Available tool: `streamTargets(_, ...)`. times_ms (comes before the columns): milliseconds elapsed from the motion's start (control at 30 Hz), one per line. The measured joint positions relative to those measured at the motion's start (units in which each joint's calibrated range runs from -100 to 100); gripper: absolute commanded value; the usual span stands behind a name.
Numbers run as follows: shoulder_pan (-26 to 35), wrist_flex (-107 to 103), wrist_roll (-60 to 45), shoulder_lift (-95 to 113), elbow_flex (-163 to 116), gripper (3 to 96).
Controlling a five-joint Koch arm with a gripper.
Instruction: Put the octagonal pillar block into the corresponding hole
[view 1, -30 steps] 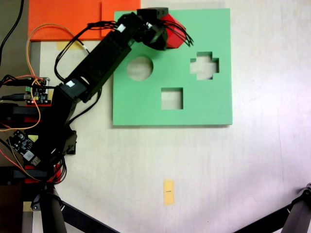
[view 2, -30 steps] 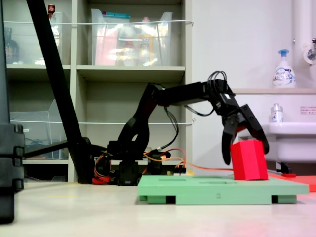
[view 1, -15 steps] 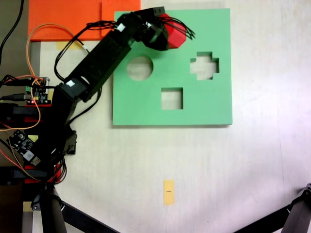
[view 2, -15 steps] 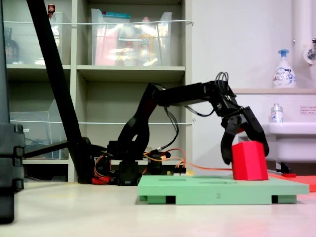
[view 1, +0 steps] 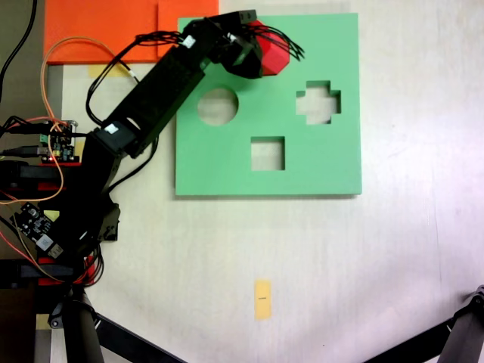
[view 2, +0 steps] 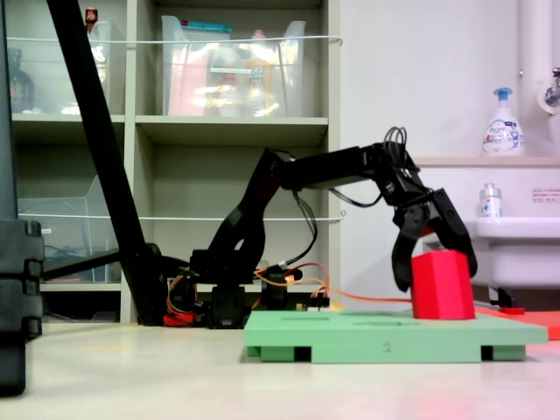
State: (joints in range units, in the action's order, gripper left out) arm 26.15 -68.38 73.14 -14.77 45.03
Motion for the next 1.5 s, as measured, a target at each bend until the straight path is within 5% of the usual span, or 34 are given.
streamTargets(1500, 0.15, -8.91, -1.51, -6.02, 11.46, 38.7)
